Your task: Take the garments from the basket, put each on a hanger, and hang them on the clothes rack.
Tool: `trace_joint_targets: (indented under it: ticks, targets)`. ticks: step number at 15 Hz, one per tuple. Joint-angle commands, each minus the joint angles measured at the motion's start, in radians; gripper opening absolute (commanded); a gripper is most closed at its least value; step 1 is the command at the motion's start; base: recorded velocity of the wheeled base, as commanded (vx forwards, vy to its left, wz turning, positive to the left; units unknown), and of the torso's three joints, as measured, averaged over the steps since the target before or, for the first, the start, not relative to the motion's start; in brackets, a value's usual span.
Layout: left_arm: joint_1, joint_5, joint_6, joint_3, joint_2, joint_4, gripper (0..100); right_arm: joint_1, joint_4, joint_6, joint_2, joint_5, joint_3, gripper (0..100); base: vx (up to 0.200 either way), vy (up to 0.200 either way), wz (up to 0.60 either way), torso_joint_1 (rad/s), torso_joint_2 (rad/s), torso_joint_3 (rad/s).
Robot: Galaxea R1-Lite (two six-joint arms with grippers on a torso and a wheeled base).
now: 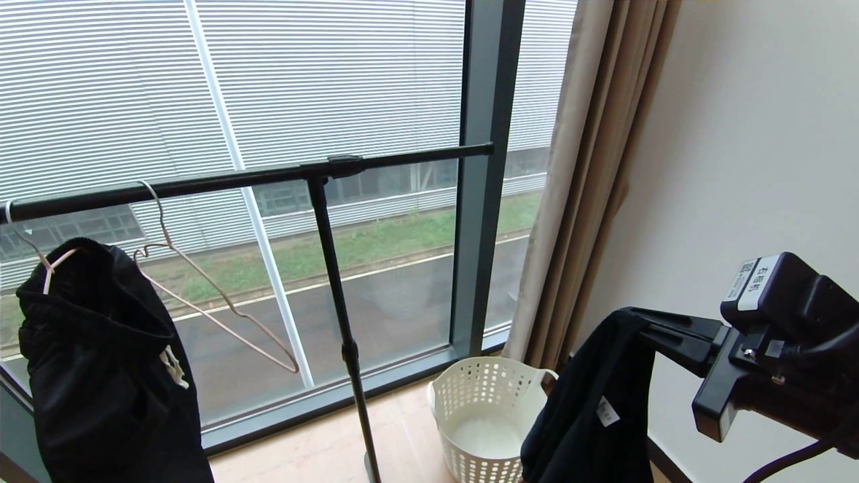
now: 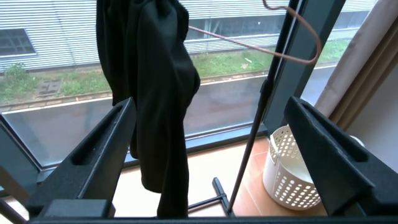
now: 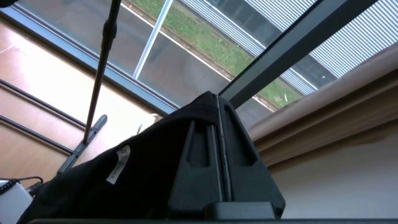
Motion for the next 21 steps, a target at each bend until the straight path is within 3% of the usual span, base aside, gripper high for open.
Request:
trace_joint_targets:
  ticks: [1, 15, 18, 21]
  targets:
    - [0.0, -0.001, 0.0, 0.0, 0.001, 0.0, 100, 0.0, 0.0, 0.0, 0.002, 0.0, 0.004, 0, 0.0, 0.0, 0.0, 0.242, -0.51, -0.286]
    - [0.0, 0.002, 0.0, 0.0, 0.001, 0.0, 100, 0.0, 0.0, -0.001, -0.001, 0.0, 0.008, 0, 0.0, 0.0, 0.0, 0.174, -0.37, -0.205]
    - [0.0, 0.001, 0.0, 0.0, 0.001, 0.0, 100, 0.0, 0.0, -0.001, 0.007, -0.001, 0.007, 0, 0.0, 0.0, 0.0, 0.019, -0.02, -0.019]
    - [0.0, 0.001, 0.0, 0.0, 0.001, 0.0, 100, 0.0, 0.0, -0.001, 0.005, -0.003, 0.007, 0, 0.0, 0.0, 0.6, 0.002, -0.01, 0.001]
